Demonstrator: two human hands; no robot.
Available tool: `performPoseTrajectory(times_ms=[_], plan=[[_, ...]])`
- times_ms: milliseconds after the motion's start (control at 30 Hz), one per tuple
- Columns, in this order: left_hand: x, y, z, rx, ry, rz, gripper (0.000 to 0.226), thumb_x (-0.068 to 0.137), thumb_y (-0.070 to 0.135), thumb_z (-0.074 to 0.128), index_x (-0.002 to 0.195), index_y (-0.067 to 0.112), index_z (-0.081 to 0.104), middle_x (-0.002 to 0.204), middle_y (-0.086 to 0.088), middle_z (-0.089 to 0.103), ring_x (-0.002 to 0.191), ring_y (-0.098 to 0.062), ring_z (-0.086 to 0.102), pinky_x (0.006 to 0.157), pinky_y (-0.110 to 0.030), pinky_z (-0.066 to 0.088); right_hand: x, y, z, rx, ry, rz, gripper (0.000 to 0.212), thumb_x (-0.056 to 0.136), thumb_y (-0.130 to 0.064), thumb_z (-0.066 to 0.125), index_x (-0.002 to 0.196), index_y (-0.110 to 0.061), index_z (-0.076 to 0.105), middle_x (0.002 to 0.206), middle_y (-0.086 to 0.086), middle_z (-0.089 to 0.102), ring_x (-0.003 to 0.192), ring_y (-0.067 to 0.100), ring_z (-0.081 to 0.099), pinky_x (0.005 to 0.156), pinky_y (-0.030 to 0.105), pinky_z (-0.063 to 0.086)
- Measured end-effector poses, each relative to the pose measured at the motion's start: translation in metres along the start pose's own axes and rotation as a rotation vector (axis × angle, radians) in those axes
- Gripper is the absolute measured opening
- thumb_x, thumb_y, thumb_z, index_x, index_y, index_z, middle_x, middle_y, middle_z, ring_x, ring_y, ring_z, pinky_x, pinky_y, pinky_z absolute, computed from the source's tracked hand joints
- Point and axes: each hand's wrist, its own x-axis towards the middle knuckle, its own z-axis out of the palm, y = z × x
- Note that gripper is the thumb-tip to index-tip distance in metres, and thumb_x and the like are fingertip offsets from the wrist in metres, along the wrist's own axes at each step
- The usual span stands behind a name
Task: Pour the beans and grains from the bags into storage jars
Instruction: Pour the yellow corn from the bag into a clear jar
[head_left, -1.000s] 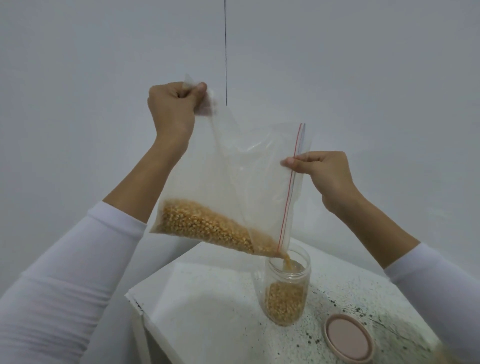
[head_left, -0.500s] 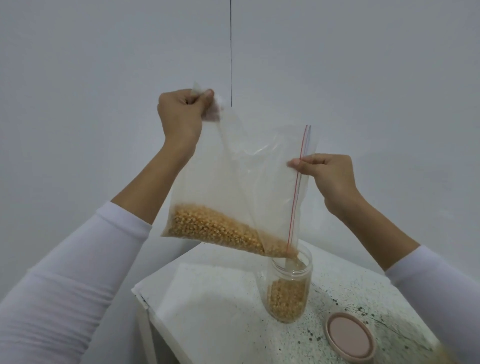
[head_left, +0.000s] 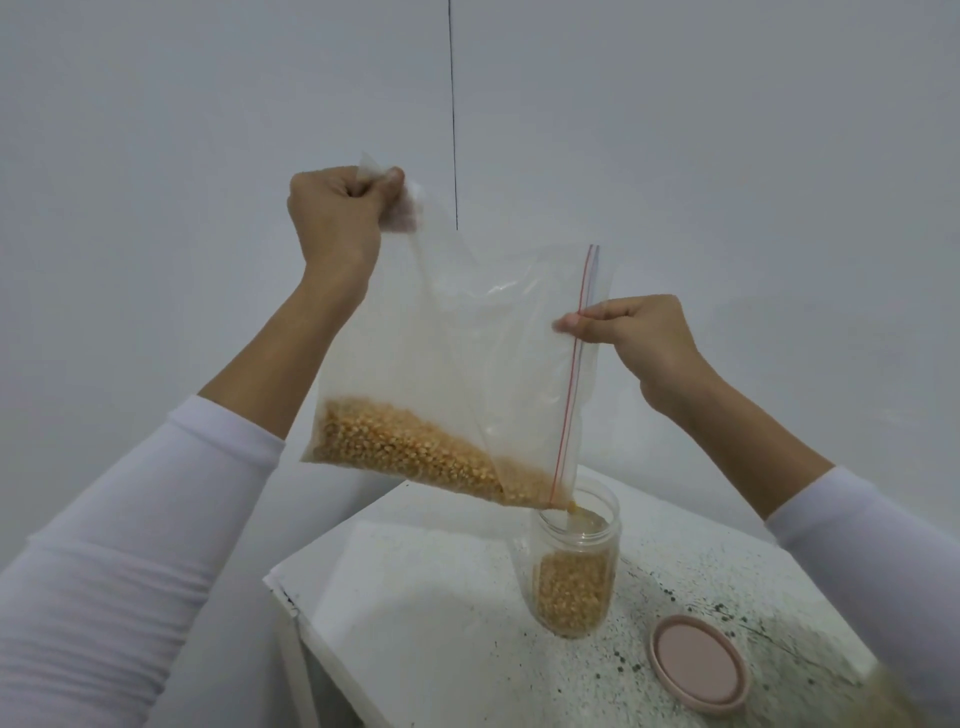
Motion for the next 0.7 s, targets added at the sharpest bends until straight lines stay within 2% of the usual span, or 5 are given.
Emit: performPoseTrajectory(times_ms=[233,367,500,633,700], plan=[[-0.004,0.0029,-0.0014,0.046,-0.053,0.034,0.03,0.087,0.013,0.068,0.057,0.008,0.064,0.048,0.015,0.062,0.057,-0.009,0.068,0.067,-0.026,0.056,-0.0014,0.007,0.0043,0.03,0.023,-0.015,0.012,0.074,-0.015,0.079,0.083,-0.008,0.075,0.09,0.005,0.073,0.093,0.008,0.066,0.079,0.011,0.04],[-0.0048,0.0041,-0.0041,0.037,-0.021,0.037,0.033,0.087,0.013,0.068,0.055,0.02,0.063,0.05,0.015,0.063,0.057,-0.009,0.067,0.071,-0.032,0.058,-0.0006,0.0079,0.0028,0.044,0.058,-0.024,0.013,0.075,-0.017,0.078,0.084,-0.008,0.075,0.091,0.004,0.073,0.095,0.009,0.066,0.087,0.017,0.039],[-0.006,0.0041,-0.004,0.014,0.002,0.046,0.034,0.088,0.012,0.067,0.055,0.019,0.063,0.05,0.014,0.064,0.057,-0.009,0.068,0.071,-0.033,0.058,0.0006,0.009,0.003,0.044,0.083,-0.033,0.013,0.075,-0.017,0.078,0.085,-0.009,0.075,0.09,0.004,0.073,0.091,0.005,0.066,0.075,0.009,0.039],[-0.0105,0.0036,-0.001,0.014,-0.032,0.103,0.034,0.087,0.011,0.067,0.054,0.02,0.063,0.051,0.015,0.064,0.057,-0.009,0.067,0.066,-0.029,0.056,0.0019,0.0094,0.0029,0.026,0.059,-0.014,0.012,0.075,-0.016,0.078,0.084,-0.009,0.075,0.091,0.004,0.073,0.096,0.009,0.066,0.083,0.014,0.039],[-0.0115,0.0033,-0.0008,-0.003,0.017,0.122,0.033,0.086,0.011,0.067,0.054,0.019,0.062,0.052,0.014,0.064,0.057,-0.01,0.067,0.065,-0.03,0.056,0.002,0.0088,0.003,0.045,0.098,-0.026,0.011,0.076,-0.017,0.078,0.084,-0.01,0.075,0.091,0.003,0.073,0.093,0.007,0.065,0.075,0.009,0.038]])
